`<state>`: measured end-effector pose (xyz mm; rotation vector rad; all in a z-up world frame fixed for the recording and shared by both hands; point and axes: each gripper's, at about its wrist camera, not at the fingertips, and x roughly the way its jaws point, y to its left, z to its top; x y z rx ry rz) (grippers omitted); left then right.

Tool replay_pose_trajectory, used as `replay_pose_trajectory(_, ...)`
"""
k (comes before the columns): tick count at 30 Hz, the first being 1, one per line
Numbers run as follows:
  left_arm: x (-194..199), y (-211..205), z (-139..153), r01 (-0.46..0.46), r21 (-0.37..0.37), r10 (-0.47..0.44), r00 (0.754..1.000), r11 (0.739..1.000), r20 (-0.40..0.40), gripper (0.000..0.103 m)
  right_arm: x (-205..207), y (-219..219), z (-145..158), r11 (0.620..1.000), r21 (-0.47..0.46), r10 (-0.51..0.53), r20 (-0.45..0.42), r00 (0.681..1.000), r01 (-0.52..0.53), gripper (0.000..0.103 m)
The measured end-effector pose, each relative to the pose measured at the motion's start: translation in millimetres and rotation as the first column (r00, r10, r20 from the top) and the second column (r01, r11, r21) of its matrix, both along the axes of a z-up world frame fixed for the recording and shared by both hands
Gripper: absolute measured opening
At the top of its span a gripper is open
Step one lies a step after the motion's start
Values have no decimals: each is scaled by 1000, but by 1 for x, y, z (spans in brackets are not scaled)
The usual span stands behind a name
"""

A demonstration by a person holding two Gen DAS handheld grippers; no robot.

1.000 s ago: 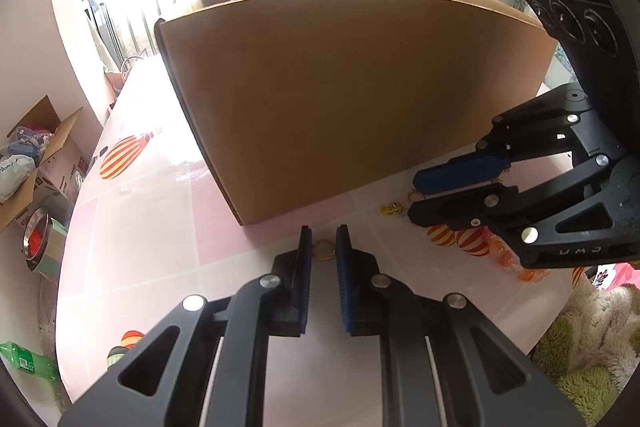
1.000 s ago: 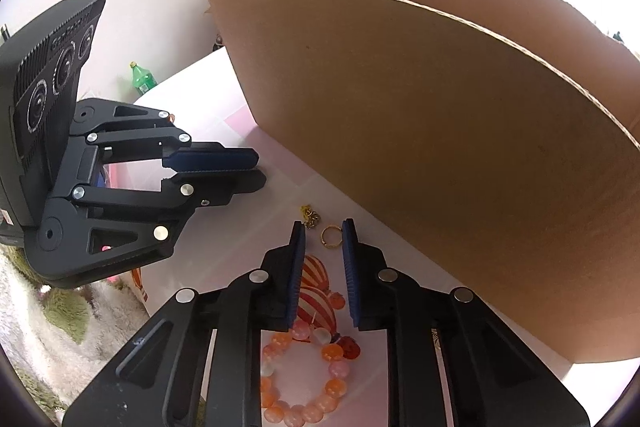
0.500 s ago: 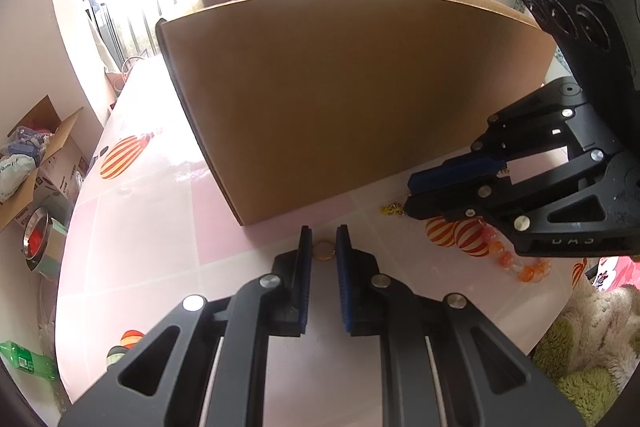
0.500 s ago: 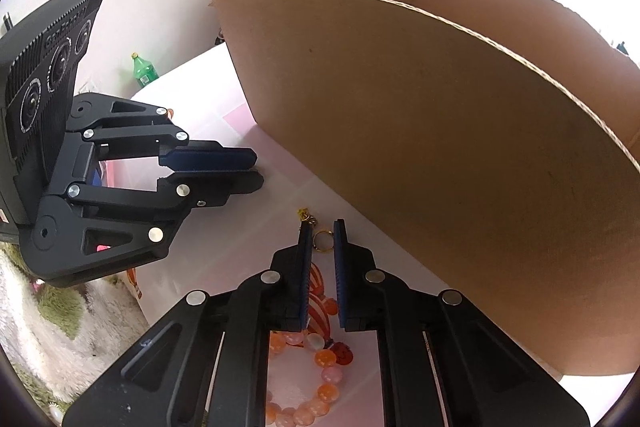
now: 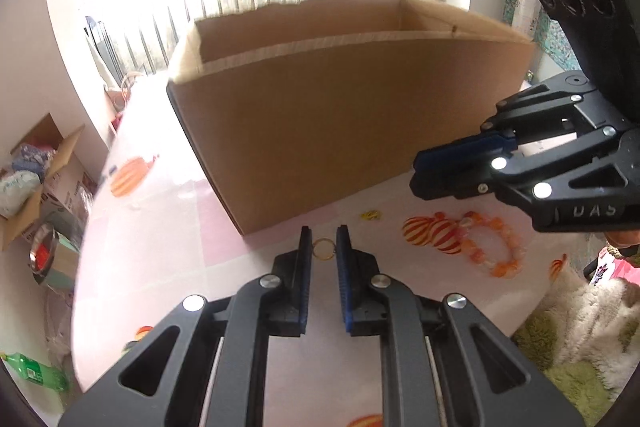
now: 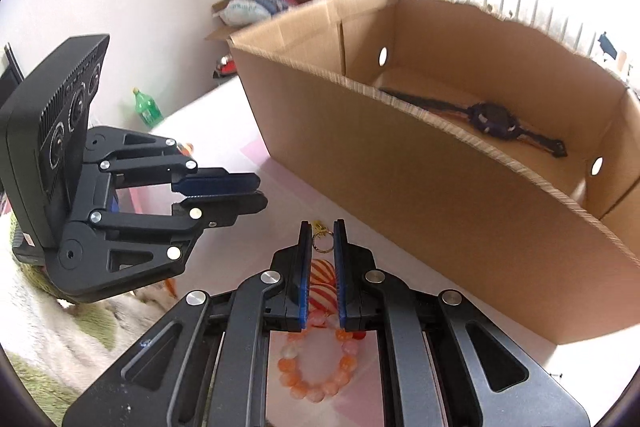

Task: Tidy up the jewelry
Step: 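Carry the gold ring over the box and open the left gripper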

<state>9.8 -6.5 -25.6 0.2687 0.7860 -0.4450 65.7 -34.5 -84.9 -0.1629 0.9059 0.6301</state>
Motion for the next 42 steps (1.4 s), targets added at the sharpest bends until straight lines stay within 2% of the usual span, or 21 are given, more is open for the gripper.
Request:
replay_pose_trajectory(3,-8,1,21,9,-27,-8,999,1000,33,12,-9,-8,19,999,36,-8,39,999,7,9)
replay_pose_trajectory(7,-10,6,66,55,-168,-46,997,984,54,12,-15,-17,56,998,66,2,123,992,-10,9)
replay_pose_trajectory(9,-5,7,87,91,-202,-75,994,975,84,12,-11,-25,75,997,71,-3,161,987,-9,9)
replay_pose_trajectory(12,10,-2,115,149,-216,-125,985,965,120,12,7,-37,101,998,68,-24,190,981,11,9)
replay_pose_trajectory(15,46,-19,129,180,-199,-162,982,963,102,12,45,-49,108,998,51,-45,134,990,39,9)
replay_pose_trajectory(17,80,-32,127,177,-180,-173,984,968,36,12,76,-55,103,997,34,-76,45,996,74,9)
replay_pose_trajectory(18,104,-39,121,168,-170,-174,984,971,-25,12,89,-56,99,996,22,-84,-3,996,84,9)
replay_pose_trajectory(20,142,-53,107,139,-144,-158,979,980,-130,12,124,-58,82,992,-33,-129,-115,985,126,9)
replay_pose_trajectory(22,176,-70,93,117,-89,-134,967,989,-217,12,145,-57,67,986,-91,-154,-186,971,139,9)
replay_pose_trajectory(23,194,-77,82,101,-59,-113,955,993,-273,12,154,-57,59,984,-98,-166,-227,960,147,9)
replay_pose_trajectory(25,213,-87,66,83,-60,-99,928,995,-359,12,169,-58,44,978,-127,-194,-291,937,163,9)
replay_pose_trajectory(29,246,-91,29,-10,-78,-34,843,997,-537,12,185,-58,21,970,-172,-225,-348,910,174,9)
replay_pose_trajectory(32,250,-92,15,-40,-65,-5,814,997,-581,12,188,-57,14,964,-198,-241,-371,897,178,9)
replay_pose_trajectory(37,250,-105,11,-33,-31,8,807,999,-591,12,193,-53,6,963,-199,-246,-381,891,180,11)
replay_pose_trajectory(39,251,-107,7,-44,-29,17,791,999,-612,13,198,-56,1,964,-195,-245,-383,890,182,14)
replay_pose_trajectory(40,247,-109,6,-50,-32,19,783,998,-621,16,200,-54,-1,964,-190,-248,-387,888,186,20)
replay_pose_trajectory(42,247,-109,4,-67,-35,30,776,997,-630,21,199,-54,-2,964,-185,-249,-383,890,190,22)
